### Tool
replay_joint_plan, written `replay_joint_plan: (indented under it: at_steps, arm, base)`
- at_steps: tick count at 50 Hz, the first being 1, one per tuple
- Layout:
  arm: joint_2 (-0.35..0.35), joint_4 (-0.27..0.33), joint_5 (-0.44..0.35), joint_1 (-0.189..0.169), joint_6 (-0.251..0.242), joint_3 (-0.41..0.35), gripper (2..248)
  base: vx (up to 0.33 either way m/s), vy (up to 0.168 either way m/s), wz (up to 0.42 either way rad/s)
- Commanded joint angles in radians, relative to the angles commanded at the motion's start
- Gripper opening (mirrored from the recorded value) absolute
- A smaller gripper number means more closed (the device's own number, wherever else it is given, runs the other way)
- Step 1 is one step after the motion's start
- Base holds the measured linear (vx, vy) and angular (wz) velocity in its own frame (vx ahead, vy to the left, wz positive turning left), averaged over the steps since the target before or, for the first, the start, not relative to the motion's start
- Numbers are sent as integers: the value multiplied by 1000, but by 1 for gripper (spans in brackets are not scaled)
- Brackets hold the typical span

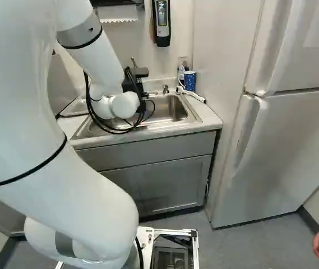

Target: Rinse the cup and place it in the tray

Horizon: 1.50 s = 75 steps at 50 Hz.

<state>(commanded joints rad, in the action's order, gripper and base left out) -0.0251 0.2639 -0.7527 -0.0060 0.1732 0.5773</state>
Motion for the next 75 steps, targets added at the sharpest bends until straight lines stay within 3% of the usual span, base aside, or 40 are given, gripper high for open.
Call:
replay_joint_plan:
  at_steps: [75]
  arm:
    - [0, 0, 0, 0, 0, 0, 121]
  base:
    - [0, 0, 0]
